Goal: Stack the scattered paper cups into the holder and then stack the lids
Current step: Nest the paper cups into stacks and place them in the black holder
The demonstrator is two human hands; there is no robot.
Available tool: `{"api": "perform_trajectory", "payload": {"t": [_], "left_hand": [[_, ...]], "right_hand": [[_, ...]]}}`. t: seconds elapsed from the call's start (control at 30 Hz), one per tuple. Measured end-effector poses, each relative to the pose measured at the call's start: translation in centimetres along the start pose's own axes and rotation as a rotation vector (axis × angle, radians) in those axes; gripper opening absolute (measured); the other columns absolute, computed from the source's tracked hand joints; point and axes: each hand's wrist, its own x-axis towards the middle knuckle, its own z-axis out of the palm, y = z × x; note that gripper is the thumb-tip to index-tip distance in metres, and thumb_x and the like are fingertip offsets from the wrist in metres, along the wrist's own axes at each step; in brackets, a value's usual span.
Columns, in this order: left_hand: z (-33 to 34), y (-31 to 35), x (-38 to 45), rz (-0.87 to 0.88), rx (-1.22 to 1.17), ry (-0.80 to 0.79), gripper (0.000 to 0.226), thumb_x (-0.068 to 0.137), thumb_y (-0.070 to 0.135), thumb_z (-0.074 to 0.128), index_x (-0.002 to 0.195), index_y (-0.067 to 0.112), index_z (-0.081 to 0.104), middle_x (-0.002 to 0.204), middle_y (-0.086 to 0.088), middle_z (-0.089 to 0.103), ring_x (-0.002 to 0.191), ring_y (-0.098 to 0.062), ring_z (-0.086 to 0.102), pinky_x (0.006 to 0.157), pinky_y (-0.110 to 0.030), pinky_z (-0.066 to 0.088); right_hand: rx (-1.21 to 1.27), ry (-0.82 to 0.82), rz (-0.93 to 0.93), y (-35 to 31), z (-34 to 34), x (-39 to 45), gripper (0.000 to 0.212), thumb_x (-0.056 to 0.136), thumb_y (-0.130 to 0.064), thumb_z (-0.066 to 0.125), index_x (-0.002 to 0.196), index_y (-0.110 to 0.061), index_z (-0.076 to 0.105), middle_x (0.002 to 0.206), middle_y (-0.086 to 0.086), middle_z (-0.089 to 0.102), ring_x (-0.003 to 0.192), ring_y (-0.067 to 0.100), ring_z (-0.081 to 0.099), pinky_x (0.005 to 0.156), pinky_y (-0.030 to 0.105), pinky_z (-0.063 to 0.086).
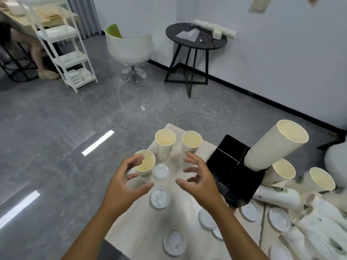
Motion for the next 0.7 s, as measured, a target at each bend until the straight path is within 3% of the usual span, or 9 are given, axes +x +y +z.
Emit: {"api": "perform_trajectory", "payload": {"t": [0.3, 0.47, 0.57, 0.7], "left_hand": [[3.1, -0.2, 3.0, 0.042, -0.025, -0.245, 0.077, 0.066, 0.040, 0.088, 0.136, 0.040, 0.055, 0.137, 0.021, 0.063, 0.133, -0.007, 0.058, 0.104, -0.043, 0.055], [8.2, 0.7, 3.4, 0.119, -0.039, -0.422, 0.075, 0.074, 0.021, 0.094, 0.135, 0.045, 0.055, 0.134, 0.020, 0.065, 0.128, -0.009, 0.062, 0.099, -0.039, 0.057], [12.5, 1.8, 2.4, 0.167, -0.064, -0.562, 0.076, 0.075, 0.024, 0.093, 0.138, 0.042, 0.054, 0.136, 0.020, 0.064, 0.127, -0.008, 0.062, 0.099, -0.033, 0.056], [18.4, 3.5, -0.2, 0.219, -0.064, -0.716, 0.076, 0.077, 0.018, 0.092, 0.139, 0.041, 0.053, 0.133, 0.025, 0.064, 0.125, -0.004, 0.063, 0.098, -0.026, 0.056]], "right_hand": [[0.010, 0.179, 0.052, -0.4, -0.2, -2.5, 0.077, 0.081, -0.023, 0.088, 0.143, -0.046, 0.048, 0.134, -0.026, 0.059, 0.116, 0.009, 0.063, 0.094, 0.035, 0.059], [0.038, 0.405, 0.095, 0.0, -4.1, -7.1, 0.078, 0.081, -0.018, 0.087, 0.143, -0.046, 0.048, 0.134, -0.026, 0.059, 0.117, 0.009, 0.064, 0.091, 0.033, 0.058], [0.043, 0.576, 0.109, 0.4, -7.3, -11.1, 0.074, 0.082, -0.017, 0.087, 0.141, -0.044, 0.050, 0.134, -0.021, 0.060, 0.113, 0.012, 0.066, 0.084, 0.027, 0.057], [0.070, 0.770, 0.137, 1.4, -11.5, -16.8, 0.071, 0.077, -0.024, 0.087, 0.136, -0.044, 0.054, 0.131, -0.020, 0.063, 0.109, 0.015, 0.067, 0.083, 0.030, 0.059]]}}
